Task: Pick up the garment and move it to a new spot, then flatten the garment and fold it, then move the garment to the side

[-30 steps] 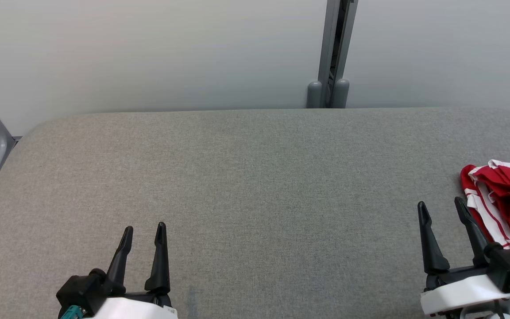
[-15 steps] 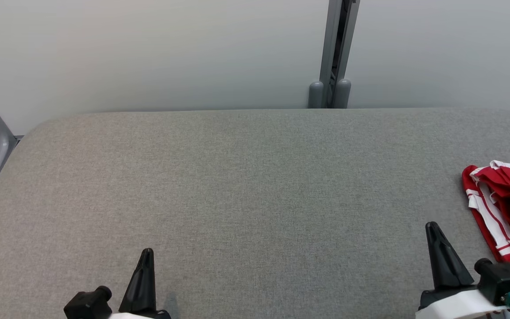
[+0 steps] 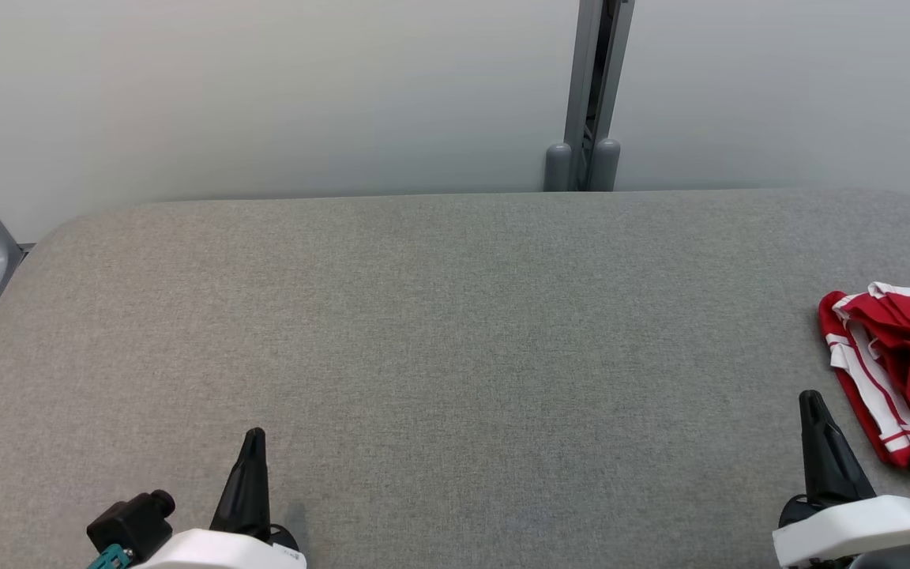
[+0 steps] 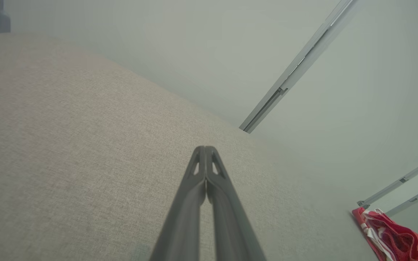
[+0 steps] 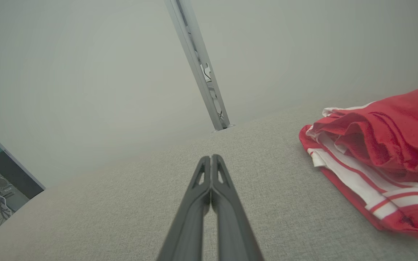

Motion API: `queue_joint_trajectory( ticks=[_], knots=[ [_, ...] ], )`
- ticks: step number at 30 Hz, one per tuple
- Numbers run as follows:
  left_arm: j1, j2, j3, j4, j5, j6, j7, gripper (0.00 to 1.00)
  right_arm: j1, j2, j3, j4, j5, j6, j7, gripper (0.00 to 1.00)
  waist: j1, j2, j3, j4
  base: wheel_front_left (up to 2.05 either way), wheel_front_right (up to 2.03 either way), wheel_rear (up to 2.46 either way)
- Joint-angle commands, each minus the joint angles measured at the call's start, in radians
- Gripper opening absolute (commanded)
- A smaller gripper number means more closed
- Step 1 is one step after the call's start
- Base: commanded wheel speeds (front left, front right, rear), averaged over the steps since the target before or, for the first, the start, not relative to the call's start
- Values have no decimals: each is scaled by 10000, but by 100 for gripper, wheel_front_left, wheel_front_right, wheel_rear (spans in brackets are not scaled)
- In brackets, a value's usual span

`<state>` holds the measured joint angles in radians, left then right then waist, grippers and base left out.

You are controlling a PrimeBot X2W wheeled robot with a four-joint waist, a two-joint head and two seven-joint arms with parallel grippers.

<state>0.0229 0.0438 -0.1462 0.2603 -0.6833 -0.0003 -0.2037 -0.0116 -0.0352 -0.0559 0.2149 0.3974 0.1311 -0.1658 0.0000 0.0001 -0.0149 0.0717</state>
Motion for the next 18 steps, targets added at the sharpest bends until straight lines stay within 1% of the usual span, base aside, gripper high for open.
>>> queue_joint_trajectory(
  ticks=[1,18],
  knots=[
    [-404,23,70,-100,-242,-76,32,0,-280,-66,-86,-88,323,-1,83,0,0,-1,2,-5,0,0,0],
    [-1076,36,239,286,-2441,-373,556,0,-599,-97,-664,120,3007,-1,936,0,0,-1,38,-118,0,0,0]
  ],
)
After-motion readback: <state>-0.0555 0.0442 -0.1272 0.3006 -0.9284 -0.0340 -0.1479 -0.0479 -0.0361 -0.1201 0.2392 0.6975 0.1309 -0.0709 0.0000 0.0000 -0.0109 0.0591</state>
